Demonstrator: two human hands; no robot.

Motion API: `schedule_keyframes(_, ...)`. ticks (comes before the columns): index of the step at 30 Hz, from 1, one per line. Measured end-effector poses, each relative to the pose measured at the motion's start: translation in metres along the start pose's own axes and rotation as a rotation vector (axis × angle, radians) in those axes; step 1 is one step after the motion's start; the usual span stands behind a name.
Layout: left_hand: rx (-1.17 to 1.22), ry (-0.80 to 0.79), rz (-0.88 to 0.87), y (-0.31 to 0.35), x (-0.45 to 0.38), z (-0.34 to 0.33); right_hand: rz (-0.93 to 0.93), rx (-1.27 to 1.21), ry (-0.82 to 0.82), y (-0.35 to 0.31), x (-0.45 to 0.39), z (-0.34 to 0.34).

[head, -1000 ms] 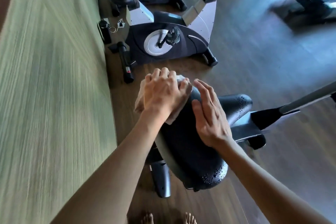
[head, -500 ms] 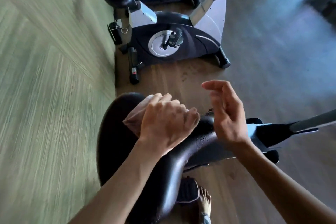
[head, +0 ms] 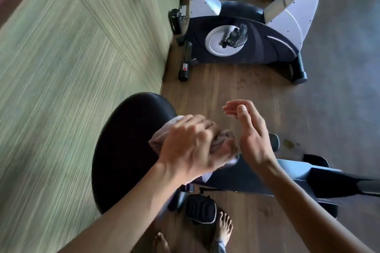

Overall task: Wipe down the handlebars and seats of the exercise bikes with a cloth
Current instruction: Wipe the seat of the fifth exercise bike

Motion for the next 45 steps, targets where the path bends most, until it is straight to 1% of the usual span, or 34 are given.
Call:
schedule_keyframes(2,0.014,0.018,0.025,-0.021,0.005,0.006,-0.007,-0.011,-0.051,0.002,0.002,-0.009)
schedule_keyframes(5,-0.026,0.071,0.155,-0.033,0.01,0.006,-0.033,-0.034,-0.107,0.002,0.01,-0.024)
schedule_keyframes(8,-0.034,0.133,0.325,-0.021,0.016,0.0,-0.048,-0.01,-0.136,0.003,0.012,-0.033)
schedule_keyframes(11,-0.131,0.232,0.408,0.005,0.021,-0.008,-0.123,-0.125,-0.124,0.009,0.007,-0.028)
schedule_keyframes(12,-0.153,0.277,0.398,0.015,0.021,-0.012,-0.151,-0.18,-0.119,0.011,0.005,-0.024)
schedule_keyframes(15,-0.184,0.386,0.276,0.041,0.018,-0.026,-0.222,-0.331,-0.046,0.014,0.0,-0.008)
schedule_keyframes(18,-0.217,0.455,0.151,0.045,0.016,-0.035,-0.181,-0.312,0.076,0.006,0.0,0.012)
schedule_keyframes(21,-0.263,0.427,0.013,0.027,0.031,-0.031,-0.133,-0.299,0.106,-0.004,0.001,0.019)
schedule_keyframes(23,-0.307,0.403,-0.008,0.009,0.052,-0.023,-0.116,-0.276,0.073,-0.009,0.004,0.015)
schedule_keyframes(25,-0.367,0.401,0.071,-0.007,0.071,-0.017,-0.107,-0.246,0.02,-0.014,0.007,0.011)
schedule_keyframes(28,-0.429,0.428,0.29,-0.006,0.077,-0.019,-0.092,-0.202,-0.076,-0.016,0.01,0.007)
schedule_keyframes(30,-0.406,0.505,0.457,0.012,0.063,-0.025,-0.084,-0.19,-0.137,-0.012,0.008,0.008)
schedule_keyframes(32,-0.347,0.611,0.547,0.036,0.039,-0.031,-0.088,-0.177,-0.176,-0.009,0.004,0.014)
schedule_keyframes(33,-0.322,0.658,0.542,0.047,0.029,-0.034,-0.093,-0.167,-0.184,-0.008,0.001,0.02)
schedule_keyframes(35,-0.295,0.733,0.452,0.062,0.012,-0.04,-0.079,-0.146,-0.17,-0.009,-0.009,0.032)
schedule_keyframes(38,-0.33,0.781,0.307,0.064,0.014,-0.045,-0.04,-0.163,-0.08,-0.017,-0.016,0.035)
schedule_keyframes(40,-0.372,0.773,0.221,0.057,0.021,-0.047,-0.033,-0.144,-0.094,-0.019,-0.013,0.026)
schedule_keyframes(42,-0.414,0.754,0.159,0.046,0.032,-0.048,0.006,-0.1,-0.177,-0.02,-0.007,0.015)
schedule_keyframes(43,-0.433,0.729,0.139,0.039,0.039,-0.048,0.033,-0.083,-0.212,-0.022,-0.005,0.01)
schedule_keyframes(45,-0.518,0.615,0.139,0.024,0.058,-0.049,0.089,-0.066,-0.254,-0.023,-0.002,0.001)
Point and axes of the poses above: each hand's wrist, its own x-axis away from the middle knuckle, its own z-axis out of the back of the hand, y = z × x, the point moved 3 cm from there along -x, towards the middle knuckle, and after that the axes turned 5 degrees about z, right-handed, at the moved point
